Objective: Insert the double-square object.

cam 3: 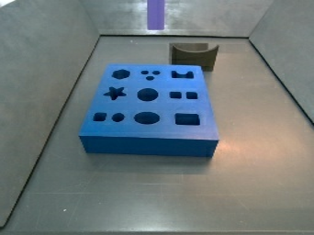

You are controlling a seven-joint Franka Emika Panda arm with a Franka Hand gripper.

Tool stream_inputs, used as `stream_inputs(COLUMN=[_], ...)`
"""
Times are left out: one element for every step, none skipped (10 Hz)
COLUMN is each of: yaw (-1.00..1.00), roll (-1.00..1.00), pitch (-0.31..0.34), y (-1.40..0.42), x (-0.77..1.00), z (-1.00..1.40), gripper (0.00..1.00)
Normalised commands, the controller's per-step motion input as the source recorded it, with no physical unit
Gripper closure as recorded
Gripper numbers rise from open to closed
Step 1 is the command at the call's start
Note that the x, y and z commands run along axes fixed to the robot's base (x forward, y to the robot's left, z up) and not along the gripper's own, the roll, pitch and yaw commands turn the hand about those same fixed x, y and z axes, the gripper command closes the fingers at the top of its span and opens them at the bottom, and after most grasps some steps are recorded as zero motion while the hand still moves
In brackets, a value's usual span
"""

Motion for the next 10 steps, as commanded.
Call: stream_inputs(yaw=[-0.9, -0.81, -0.82, -0.82, -0.83, -0.84, -0.84, -0.77, -0.78, -0.79], roll=[0.05, 0.09, 0.08, 0.08, 0.08, 0.07, 0.03, 0.0, 0.03, 0.05], pitch=[0.0, 0.0, 0.0, 0.0, 0.004, 0.003, 0.0, 0.0, 0.024, 0.039], y=[0.08, 0.08, 0.08, 0.08, 0.08, 0.09, 0.12, 0.21, 0.21, 0.2], x=[0.28, 0.43, 0.43, 0.43, 0.42, 0.41, 0.39, 0.37, 0.36, 0.36], z=[-0.45, -0.54, -0.53, -0.53, -0.53, -0.52, -0.5, -0.54, -0.58, -0.59], gripper=[1.0, 1.0, 1.0, 1.0, 1.0, 1.0, 1.0, 1.0, 1.0, 1.0])
